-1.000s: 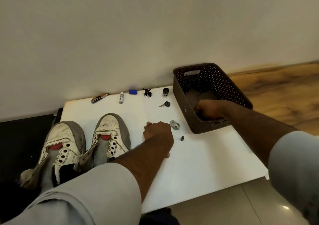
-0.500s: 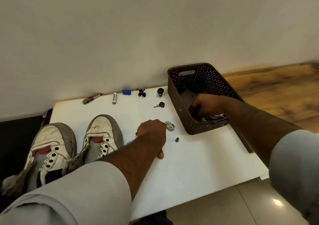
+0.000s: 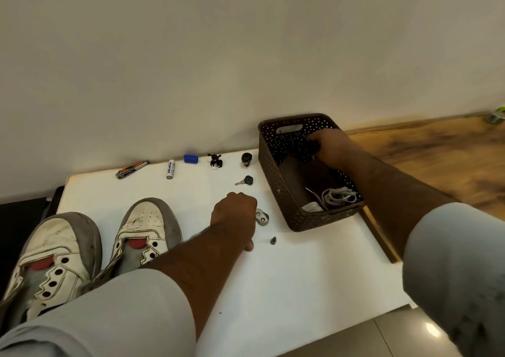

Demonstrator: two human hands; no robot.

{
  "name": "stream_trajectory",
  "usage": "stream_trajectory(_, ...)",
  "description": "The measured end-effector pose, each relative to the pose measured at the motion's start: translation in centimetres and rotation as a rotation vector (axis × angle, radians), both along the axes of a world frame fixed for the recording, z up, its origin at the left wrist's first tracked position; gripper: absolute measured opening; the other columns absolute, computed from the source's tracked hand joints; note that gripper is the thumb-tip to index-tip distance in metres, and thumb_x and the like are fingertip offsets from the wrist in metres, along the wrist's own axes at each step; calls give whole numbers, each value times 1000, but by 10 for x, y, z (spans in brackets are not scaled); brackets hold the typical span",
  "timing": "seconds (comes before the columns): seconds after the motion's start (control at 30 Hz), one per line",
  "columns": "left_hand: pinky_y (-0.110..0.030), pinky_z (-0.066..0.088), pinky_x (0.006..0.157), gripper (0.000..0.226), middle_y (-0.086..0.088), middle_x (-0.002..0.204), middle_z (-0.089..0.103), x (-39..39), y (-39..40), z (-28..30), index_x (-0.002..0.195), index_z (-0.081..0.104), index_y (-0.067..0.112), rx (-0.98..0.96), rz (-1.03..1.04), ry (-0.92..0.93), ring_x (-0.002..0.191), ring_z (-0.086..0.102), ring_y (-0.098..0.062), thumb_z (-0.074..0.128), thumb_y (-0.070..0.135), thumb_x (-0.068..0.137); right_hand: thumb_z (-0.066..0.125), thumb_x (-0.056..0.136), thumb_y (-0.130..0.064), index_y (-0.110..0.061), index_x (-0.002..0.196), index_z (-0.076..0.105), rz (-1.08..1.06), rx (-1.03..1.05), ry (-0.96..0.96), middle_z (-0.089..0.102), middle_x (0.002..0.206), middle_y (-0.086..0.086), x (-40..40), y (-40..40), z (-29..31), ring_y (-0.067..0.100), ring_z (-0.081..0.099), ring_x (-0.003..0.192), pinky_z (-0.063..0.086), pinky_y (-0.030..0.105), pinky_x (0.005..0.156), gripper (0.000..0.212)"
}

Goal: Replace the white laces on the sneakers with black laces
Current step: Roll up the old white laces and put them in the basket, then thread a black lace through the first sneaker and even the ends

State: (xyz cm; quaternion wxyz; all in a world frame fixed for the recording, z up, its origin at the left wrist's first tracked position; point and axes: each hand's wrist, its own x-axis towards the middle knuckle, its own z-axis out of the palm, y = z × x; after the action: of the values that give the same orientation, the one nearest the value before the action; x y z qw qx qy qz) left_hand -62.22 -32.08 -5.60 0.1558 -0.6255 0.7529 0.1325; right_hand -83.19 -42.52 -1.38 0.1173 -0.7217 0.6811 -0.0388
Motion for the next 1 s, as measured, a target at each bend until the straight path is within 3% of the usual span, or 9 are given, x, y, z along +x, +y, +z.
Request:
stream_trajectory(0.1,-32,47,90,54,-6,119,58,-3,-8,0,116,53,9,75,8,19,113,55,-24,83,15,71,66,80,-8,-20,141,44,1,53,23,50,138,13,5,-14,-17,34,48,125,41,47,105,67)
stream_trajectory(0.17,-31,46,88,54,-6,119,56,-5,-14,-1,115,52,10,94,-15,10,113,55,-25,83,15,72,67,81,-10,-19,144,38,-20,108,37,47,139,15,10,-22,-27,34,46,126,38,46,108,69)
stream_trajectory(0.3,-29,44,82,47,-5,118,56,0,-20,-5,113,52,12,71,-45,20,110,56,-24,80,19,76,61,87,-8,-10,136,49,-72,166,73,48,138,17,16,-32,-38,34,46,127,36,45,109,50)
stream_trajectory(0.53,-31,44,88,39,-8,123,55,4,-19,-14,118,52,11,6,-53,68,115,54,-25,71,17,85,41,95,-3,-3,117,59,-196,-35,114,58,123,21,18,-20,-28,38,56,112,46,47,95,28)
stream_trajectory(0.7,-29,43,80,63,-9,122,56,19,-10,12,116,52,9,152,-45,141,107,57,-24,85,36,70,48,88,-1,-5,115,63,-250,-195,-4,60,118,22,17,11,36,41,59,105,49,40,87,31)
stream_trajectory(0.8,-25,43,70,49,-8,116,57,43,-6,47,106,53,13,256,30,285,81,55,-15,79,41,76,52,86,-1,-9,107,67,-194,-272,-68,63,111,18,38,34,87,37,61,97,45,31,75,28)
stream_trajectory(0.83,-25,44,73,45,-7,117,56,53,0,60,106,55,12,249,88,385,86,57,-16,77,39,79,52,86,-1,-10,105,68,-176,-297,-86,64,109,17,50,41,104,35,61,94,43,29,72,27)
stream_trajectory(0.9,-26,41,90,51,-3,131,52,78,21,79,122,57,14,131,173,557,112,55,-18,75,38,81,52,87,-3,-12,99,69,-129,-339,-88,66,102,14,76,56,135,29,60,84,42,27,68,23)
stream_trajectory(1.0,-23,38,97,51,3,133,53,128,78,90,126,59,21,-57,311,694,120,52,-15,73,41,82,56,89,-9,-14,96,70,-15,-426,-92,68,96,10,127,89,175,23,59,78,42,26,66,17)
